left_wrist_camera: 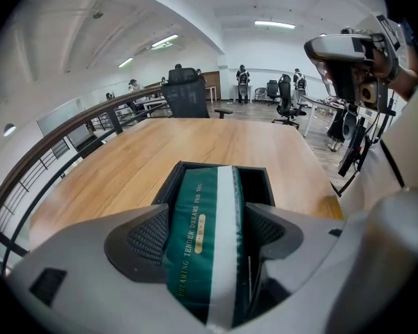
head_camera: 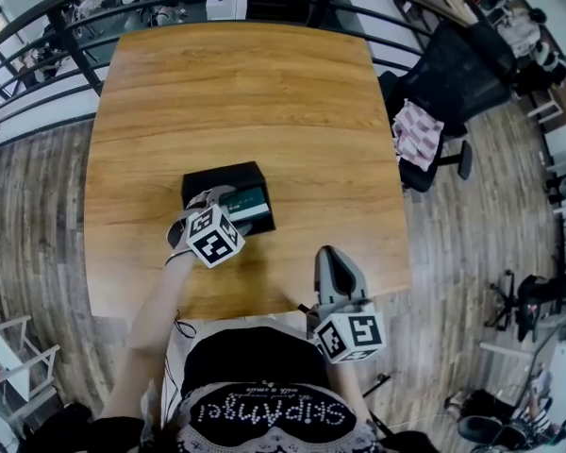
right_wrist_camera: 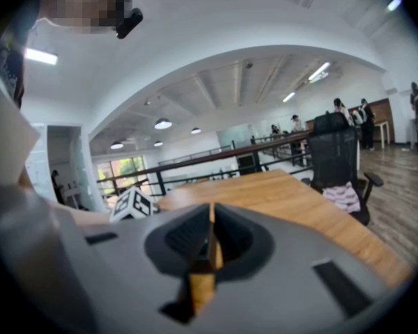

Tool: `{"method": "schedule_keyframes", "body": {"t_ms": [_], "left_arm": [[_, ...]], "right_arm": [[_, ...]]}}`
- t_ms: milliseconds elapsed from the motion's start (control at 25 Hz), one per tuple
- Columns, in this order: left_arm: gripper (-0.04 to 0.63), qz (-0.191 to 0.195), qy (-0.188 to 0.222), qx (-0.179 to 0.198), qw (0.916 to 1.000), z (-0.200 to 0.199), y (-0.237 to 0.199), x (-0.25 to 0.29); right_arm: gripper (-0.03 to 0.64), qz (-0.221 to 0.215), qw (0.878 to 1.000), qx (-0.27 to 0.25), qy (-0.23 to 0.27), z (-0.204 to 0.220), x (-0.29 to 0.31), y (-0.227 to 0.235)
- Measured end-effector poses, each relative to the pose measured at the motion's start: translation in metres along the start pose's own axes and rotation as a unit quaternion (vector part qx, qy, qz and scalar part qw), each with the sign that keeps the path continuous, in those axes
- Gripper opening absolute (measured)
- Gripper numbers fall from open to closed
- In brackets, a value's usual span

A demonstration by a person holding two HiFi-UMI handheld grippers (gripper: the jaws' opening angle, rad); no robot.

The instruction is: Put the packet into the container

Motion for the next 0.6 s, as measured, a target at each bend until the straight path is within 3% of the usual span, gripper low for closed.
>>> {"method": "schedule_keyframes", "body": {"t_ms": [160, 600], "left_arm": [[0.356, -0.001, 0.016, -0.017, 0.9997, -0.005, 0.000, -0.005], [0.354, -0.027, 0.052, -0.017, 0.9981, -0.023, -0.006, -0.028]], "right_arm": [[0.041, 0.002, 1.000, 0.001, 0.001, 0.002, -0.004, 0.004], [0.041, 0.001, 1.000, -0.003, 0.003, 0.001, -0.006, 0.003]]}}
Point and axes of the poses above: the fingertips, and each gripper's own axes: x forward along the fingers, y to its right, z out of its underside, the point moved 6 cm from there along -x, backward along the fingers
